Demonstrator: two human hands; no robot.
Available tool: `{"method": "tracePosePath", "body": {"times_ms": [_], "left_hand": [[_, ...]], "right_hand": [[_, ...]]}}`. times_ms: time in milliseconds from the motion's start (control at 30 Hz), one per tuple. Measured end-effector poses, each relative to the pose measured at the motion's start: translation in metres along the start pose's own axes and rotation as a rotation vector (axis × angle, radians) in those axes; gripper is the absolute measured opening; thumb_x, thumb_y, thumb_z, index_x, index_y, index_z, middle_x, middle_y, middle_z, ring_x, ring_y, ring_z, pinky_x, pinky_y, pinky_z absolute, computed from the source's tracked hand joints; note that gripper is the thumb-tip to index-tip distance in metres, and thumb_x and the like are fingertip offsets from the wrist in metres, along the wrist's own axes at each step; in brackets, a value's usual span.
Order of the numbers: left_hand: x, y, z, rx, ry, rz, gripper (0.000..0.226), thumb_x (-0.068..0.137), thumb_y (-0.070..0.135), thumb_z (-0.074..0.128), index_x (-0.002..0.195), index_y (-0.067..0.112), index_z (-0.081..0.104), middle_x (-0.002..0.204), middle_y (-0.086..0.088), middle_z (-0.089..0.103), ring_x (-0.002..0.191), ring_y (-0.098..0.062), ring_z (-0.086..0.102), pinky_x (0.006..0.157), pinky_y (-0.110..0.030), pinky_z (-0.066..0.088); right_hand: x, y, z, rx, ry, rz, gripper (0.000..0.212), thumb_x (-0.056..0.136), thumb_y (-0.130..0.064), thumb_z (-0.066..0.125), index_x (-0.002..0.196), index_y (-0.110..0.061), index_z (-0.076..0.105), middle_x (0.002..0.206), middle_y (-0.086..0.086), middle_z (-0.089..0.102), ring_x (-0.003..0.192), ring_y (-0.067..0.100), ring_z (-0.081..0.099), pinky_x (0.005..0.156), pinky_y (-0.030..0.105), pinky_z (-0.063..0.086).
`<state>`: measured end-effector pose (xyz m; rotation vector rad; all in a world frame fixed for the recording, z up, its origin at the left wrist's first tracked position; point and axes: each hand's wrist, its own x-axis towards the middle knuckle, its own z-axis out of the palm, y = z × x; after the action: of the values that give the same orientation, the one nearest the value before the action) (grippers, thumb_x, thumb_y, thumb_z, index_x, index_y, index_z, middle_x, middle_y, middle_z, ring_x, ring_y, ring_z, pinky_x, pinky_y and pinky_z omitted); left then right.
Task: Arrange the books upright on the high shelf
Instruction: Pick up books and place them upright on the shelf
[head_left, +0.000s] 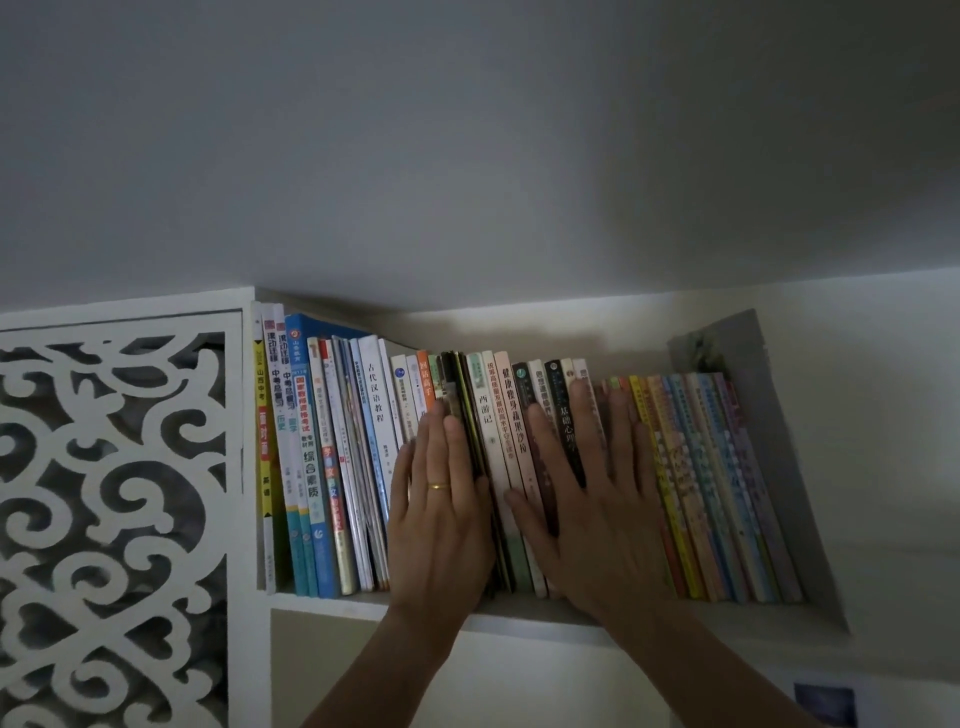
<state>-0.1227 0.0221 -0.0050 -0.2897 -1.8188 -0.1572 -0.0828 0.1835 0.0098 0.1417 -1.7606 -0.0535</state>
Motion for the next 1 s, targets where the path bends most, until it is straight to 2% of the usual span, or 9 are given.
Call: {"method": "tracePosePath", "body": {"times_ms": [167, 467, 600, 700, 800, 867, 900, 967, 1000], "left_hand": [[0.008, 0.001, -0.001, 0.073, -0.069, 0.013, 0.076, 0.106, 0.053, 0.023, 0.161, 0.004, 0.004, 0.17, -0.017, -0.007, 0.158, -0.028, -0.006, 0.126, -0.051, 0.015], [0.004, 0.024, -0.024, -0.064, -0.055, -0.017, 0.072, 0.107, 0.05, 0.016, 0.161, 0.004, 0.003, 0.17, -0.015, -0.004, 0.158, -0.025, -0.006, 0.125, -0.051, 0.016], [0.011, 0.08, -0.052, -0.241, 0.071, 0.207, 0.065, 0.107, 0.043, 0.033, 0.161, 0.01, 0.02, 0.17, -0.014, 0.01, 0.158, -0.028, 0.004, 0.127, -0.051, 0.01], [0.019, 0.132, -0.062, -0.358, 0.089, 0.196, 0.056, 0.108, 0.04, 0.038, 0.153, 0.009, 0.042, 0.16, -0.015, 0.038, 0.152, -0.028, 0.028, 0.125, -0.05, 0.02], [0.019, 0.178, -0.069, -0.4, 0.052, 0.181, 0.045, 0.109, 0.036, 0.033, 0.135, 0.01, 0.059, 0.137, -0.009, 0.059, 0.127, -0.023, 0.049, 0.113, -0.039, 0.035], [0.014, 0.2, -0.074, -0.486, -0.018, 0.134, 0.047, 0.109, 0.037, 0.025, 0.132, 0.014, 0.059, 0.127, -0.005, 0.062, 0.116, -0.019, 0.052, 0.103, -0.035, 0.041], [0.011, 0.208, -0.079, -0.558, -0.055, 0.086, 0.05, 0.108, 0.04, 0.023, 0.133, 0.015, 0.058, 0.125, -0.004, 0.063, 0.112, -0.019, 0.055, 0.099, -0.036, 0.045], [0.006, 0.216, -0.09, -0.704, -0.153, -0.02, 0.055, 0.107, 0.053, 0.023, 0.14, 0.019, 0.051, 0.124, 0.0, 0.065, 0.107, -0.015, 0.062, 0.092, -0.034, 0.052], [0.004, 0.217, -0.096, -0.785, -0.211, -0.074, 0.056, 0.106, 0.059, 0.025, 0.143, 0.023, 0.047, 0.123, 0.004, 0.067, 0.104, -0.011, 0.065, 0.091, -0.032, 0.054]], "right_hand": [[0.0, -0.003, 0.006, -0.037, -0.053, 0.008, 0.075, 0.101, -0.061, 0.037, 0.161, -0.019, 0.021, 0.17, 0.014, 0.005, 0.156, 0.038, -0.001, 0.122, 0.062, 0.014], [0.0, 0.008, -0.016, 0.006, -0.129, -0.088, 0.065, 0.107, -0.049, 0.029, 0.162, -0.015, 0.018, 0.17, 0.012, 0.004, 0.157, 0.034, -0.003, 0.123, 0.059, 0.014], [-0.006, 0.047, -0.05, 0.018, 0.161, -0.043, 0.057, 0.102, -0.027, 0.054, 0.152, -0.004, 0.041, 0.16, 0.02, 0.035, 0.152, 0.037, 0.025, 0.12, 0.054, 0.029], [-0.014, 0.085, -0.083, 0.05, 0.391, 0.129, 0.049, 0.096, -0.026, 0.063, 0.139, -0.002, 0.057, 0.14, 0.021, 0.057, 0.128, 0.036, 0.055, 0.099, 0.047, 0.051], [-0.025, 0.116, -0.107, -0.006, 0.088, 0.351, 0.065, 0.095, -0.048, 0.055, 0.145, -0.007, 0.047, 0.124, 0.012, 0.058, 0.099, 0.029, 0.063, 0.068, 0.038, 0.054], [-0.035, 0.132, -0.108, -0.09, -0.269, 0.394, 0.054, 0.098, -0.046, 0.05, 0.143, -0.016, 0.047, 0.115, 0.005, 0.059, 0.092, 0.027, 0.065, 0.068, 0.035, 0.053], [-0.037, 0.137, -0.111, -0.107, -0.349, 0.367, 0.041, 0.099, -0.042, 0.05, 0.134, -0.021, 0.053, 0.108, 0.001, 0.061, 0.088, 0.026, 0.066, 0.069, 0.034, 0.053], [-0.042, 0.14, -0.12, -0.058, -0.278, 0.257, 0.016, 0.091, -0.031, 0.065, 0.102, -0.02, 0.062, 0.084, -0.002, 0.062, 0.069, 0.023, 0.064, 0.058, 0.032, 0.048], [-0.045, 0.135, -0.124, 0.006, -0.169, 0.203, 0.015, 0.083, -0.023, 0.076, 0.09, -0.017, 0.064, 0.074, -0.001, 0.06, 0.059, 0.021, 0.06, 0.051, 0.028, 0.041]]}}
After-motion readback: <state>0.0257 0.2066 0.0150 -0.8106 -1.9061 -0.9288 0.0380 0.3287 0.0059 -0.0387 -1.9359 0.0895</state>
